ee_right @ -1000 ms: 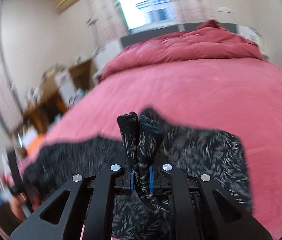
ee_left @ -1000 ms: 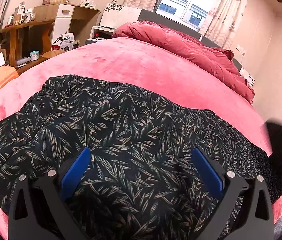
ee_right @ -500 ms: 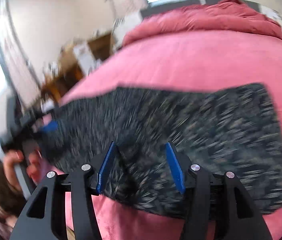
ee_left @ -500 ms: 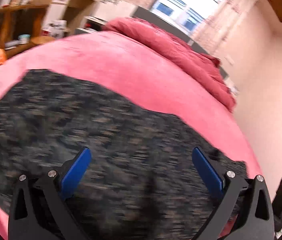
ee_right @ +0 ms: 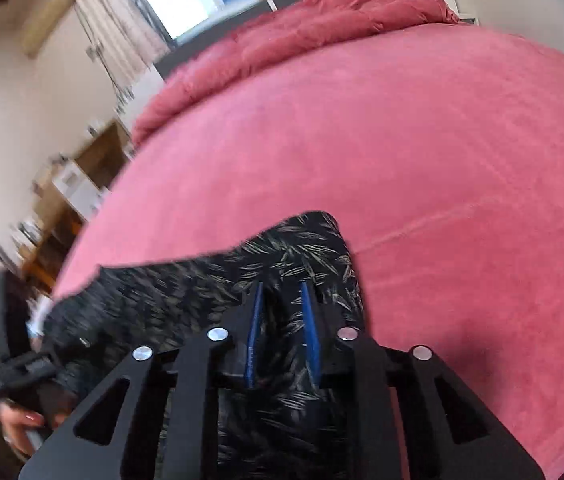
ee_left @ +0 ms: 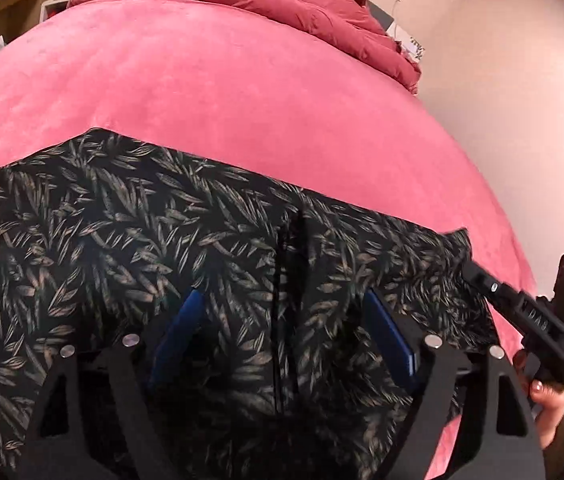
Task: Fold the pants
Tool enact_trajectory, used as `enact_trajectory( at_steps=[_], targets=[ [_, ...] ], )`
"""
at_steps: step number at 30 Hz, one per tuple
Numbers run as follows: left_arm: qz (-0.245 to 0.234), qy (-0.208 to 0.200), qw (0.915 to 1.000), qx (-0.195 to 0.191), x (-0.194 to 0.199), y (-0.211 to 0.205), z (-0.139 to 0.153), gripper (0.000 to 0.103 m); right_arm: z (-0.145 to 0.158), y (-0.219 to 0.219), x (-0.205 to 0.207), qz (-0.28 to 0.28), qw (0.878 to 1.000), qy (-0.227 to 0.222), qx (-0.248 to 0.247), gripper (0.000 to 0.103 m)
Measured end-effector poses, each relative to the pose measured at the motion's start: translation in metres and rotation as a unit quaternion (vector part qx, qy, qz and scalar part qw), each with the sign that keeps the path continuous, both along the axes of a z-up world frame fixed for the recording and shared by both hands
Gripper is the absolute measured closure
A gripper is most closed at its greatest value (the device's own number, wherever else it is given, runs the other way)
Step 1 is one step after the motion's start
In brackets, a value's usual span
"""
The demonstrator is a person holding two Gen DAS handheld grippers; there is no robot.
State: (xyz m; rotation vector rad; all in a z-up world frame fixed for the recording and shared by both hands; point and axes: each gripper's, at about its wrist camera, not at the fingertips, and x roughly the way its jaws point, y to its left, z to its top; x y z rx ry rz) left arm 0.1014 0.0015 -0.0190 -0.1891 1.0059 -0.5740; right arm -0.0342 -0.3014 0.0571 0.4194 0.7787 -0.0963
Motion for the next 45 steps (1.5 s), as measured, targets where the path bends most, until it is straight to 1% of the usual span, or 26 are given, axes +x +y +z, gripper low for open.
enact_trajectory(
  at_steps=[2,3,4,6,8,10,11,12,14,16,18,19,23,24,26,29,30,32,34,35,36,38,40,42,43,45],
  targets=[
    [-0.008,-0.005,0.9999,-0.011,-0.003,-0.007,0.001,0.025,-0.005,0.001,0.008,-0.006,1.000,0.014,-0.001,0.085],
    [-0.016,-0.005,0.9998,-0.014,-0.005,-0.011,0.001,0.032,-0.006,-0.001,0.009,-0.011,1.000,0.018,0.003,0.085],
    [-0.021,-0.006,0.9996,-0.017,-0.008,-0.016,0.000,0.034,-0.007,0.000,0.011,-0.015,1.000,0.019,0.009,0.085],
    [-0.029,-0.009,0.9992,-0.026,-0.015,-0.023,-0.001,0.034,-0.004,-0.001,0.012,-0.017,1.000,0.007,0.014,0.085],
    [-0.038,-0.007,0.9990,-0.024,-0.020,-0.032,-0.005,0.038,0.002,-0.002,0.007,-0.018,1.000,-0.015,0.019,0.085],
    [-0.032,-0.013,0.9994,-0.001,-0.021,-0.037,-0.007,0.064,0.009,-0.006,-0.002,-0.018,0.999,-0.033,0.024,0.085],
    [-0.031,-0.008,0.9995,-0.005,-0.020,-0.037,-0.008,0.069,0.012,-0.005,-0.007,-0.014,0.999,-0.045,0.023,0.085],
    [-0.033,-0.001,0.9993,-0.020,-0.019,-0.040,-0.008,0.086,0.014,-0.004,-0.008,-0.011,0.998,-0.050,0.022,0.085],
    [-0.028,0.003,0.9976,-0.062,-0.021,-0.029,0.003,0.090,0.017,0.003,-0.005,-0.002,0.999,-0.053,0.006,0.085],
    [-0.018,-0.033,0.9961,-0.079,-0.027,-0.017,0.023,0.091,0.016,0.008,-0.004,0.004,0.999,-0.049,-0.004,0.085],
    [-0.004,-0.053,0.9954,-0.079,-0.030,-0.005,0.033,0.091,0.013,0.010,-0.003,0.013,0.999,-0.041,-0.009,0.085],
    [0.001,-0.046,0.9961,-0.075,-0.029,-0.002,0.031,0.091,0.010,0.013,0.000,0.017,0.999,-0.031,-0.016,0.085],
    [0.005,-0.002,0.9994,-0.035,-0.020,-0.003,-0.008,0.089,-0.008,0.021,0.021,0.021,0.999,0.022,-0.040,0.085],
    [0.006,-0.004,0.9994,-0.035,-0.019,-0.002,-0.016,0.086,-0.012,0.024,0.025,0.022,0.998,0.029,-0.047,0.085],
    [0.007,-0.010,0.9985,-0.052,-0.019,0.000,-0.023,0.085,-0.012,0.026,0.028,0.027,0.997,0.031,-0.064,0.085],
    [0.014,0.001,0.9974,-0.070,-0.016,0.005,-0.025,0.082,-0.005,0.021,0.018,0.022,0.999,0.013,-0.045,0.085],
    [0.016,0.005,0.9972,-0.073,-0.017,0.008,-0.025,0.078,0.000,0.018,0.012,0.015,0.999,-0.002,-0.036,0.085],
    [0.028,0.003,0.9969,-0.073,-0.023,0.012,-0.021,0.062,0.009,0.017,0.002,0.008,0.999,-0.031,-0.033,0.085],
    [0.045,-0.034,0.9963,-0.065,-0.039,0.015,-0.009,0.033,0.018,0.016,0.001,0.017,0.998,-0.048,-0.035,0.085],
    [0.048,-0.055,0.9955,-0.060,-0.047,0.017,-0.004,0.031,0.023,0.018,0.004,0.023,0.997,-0.048,-0.050,0.085],
    [0.044,-0.074,0.9948,-0.054,-0.055,0.017,0.001,0.030,0.026,0.020,0.010,0.030,0.997,-0.043,-0.064,0.085],
    [0.021,-0.093,0.9954,-0.012,-0.062,0.004,0.001,0.028,0.026,0.021,0.027,0.055,0.996,-0.019,-0.074,0.085],
    [0.012,-0.098,0.9944,0.037,-0.061,-0.004,-0.006,0.029,0.019,0.019,0.043,0.069,0.995,0.009,-0.069,0.085],
    [0.012,-0.086,0.9946,0.058,-0.053,-0.008,-0.017,0.029,0.007,0.016,0.059,0.064,0.994,0.030,-0.080,0.086],
    [0.010,-0.092,0.9936,0.065,-0.052,-0.010,-0.018,0.028,0.002,0.014,0.065,0.062,0.994,0.036,-0.083,0.086],
    [0.005,-0.106,0.9907,0.085,-0.054,-0.017,-0.016,0.028,-0.001,0.012,0.069,0.051,0.994,0.020,-0.091,0.086]
  ],
)
